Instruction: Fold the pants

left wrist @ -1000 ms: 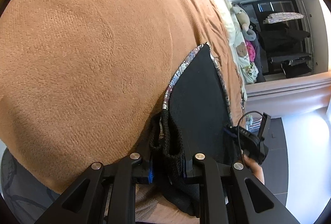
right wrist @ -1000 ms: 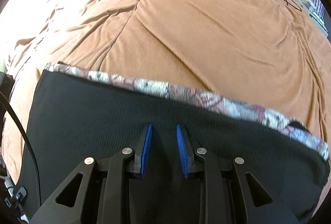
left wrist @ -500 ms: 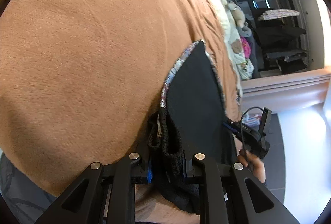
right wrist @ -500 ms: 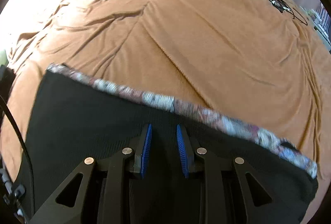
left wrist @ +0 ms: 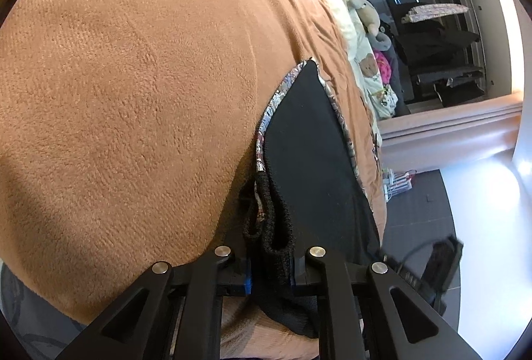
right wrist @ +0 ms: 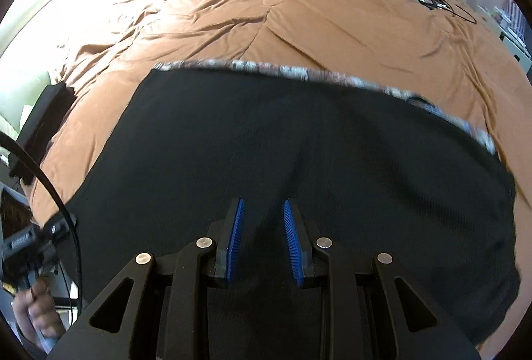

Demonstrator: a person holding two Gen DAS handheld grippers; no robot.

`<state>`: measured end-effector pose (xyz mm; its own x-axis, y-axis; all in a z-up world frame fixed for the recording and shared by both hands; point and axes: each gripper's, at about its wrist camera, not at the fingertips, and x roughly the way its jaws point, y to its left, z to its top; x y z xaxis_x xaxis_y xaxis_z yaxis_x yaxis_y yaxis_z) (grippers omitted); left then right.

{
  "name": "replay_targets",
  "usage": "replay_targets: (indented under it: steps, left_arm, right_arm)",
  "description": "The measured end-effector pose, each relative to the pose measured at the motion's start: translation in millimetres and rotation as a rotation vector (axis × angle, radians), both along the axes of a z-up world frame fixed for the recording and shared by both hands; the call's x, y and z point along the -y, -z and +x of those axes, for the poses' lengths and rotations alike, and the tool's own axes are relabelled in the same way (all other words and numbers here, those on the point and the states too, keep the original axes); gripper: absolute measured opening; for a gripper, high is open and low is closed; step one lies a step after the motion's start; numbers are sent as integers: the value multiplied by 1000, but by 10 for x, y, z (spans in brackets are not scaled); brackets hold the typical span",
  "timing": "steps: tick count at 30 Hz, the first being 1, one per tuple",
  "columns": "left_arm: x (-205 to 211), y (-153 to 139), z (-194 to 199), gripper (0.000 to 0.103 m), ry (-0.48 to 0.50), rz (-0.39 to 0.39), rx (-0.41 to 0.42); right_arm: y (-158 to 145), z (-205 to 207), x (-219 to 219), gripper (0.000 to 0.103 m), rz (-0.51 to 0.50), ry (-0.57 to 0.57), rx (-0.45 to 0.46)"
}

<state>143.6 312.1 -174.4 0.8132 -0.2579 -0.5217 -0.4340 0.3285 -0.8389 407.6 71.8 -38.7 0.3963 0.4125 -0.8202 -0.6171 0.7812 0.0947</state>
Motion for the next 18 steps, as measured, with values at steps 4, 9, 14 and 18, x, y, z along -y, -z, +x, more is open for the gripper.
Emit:
replay_targets:
  steps: [4, 9, 14, 18]
  left_arm:
    - [-3, -8, -37, 14, 5, 0, 8]
    - [-16, -12, -52, 14, 7, -6, 11]
    - [-18, -7, -47, 14, 1, -11, 6]
    - [-10, -6, -37, 14, -5, -12, 3]
  right_arm:
    - [96, -315, 168, 23, 18, -8, 11]
    - [281, -626, 286, 23, -11, -25, 4]
    - [400, -771, 377, 23, -23, -1, -8]
    - [383, -843, 430, 23, -21, 8, -36]
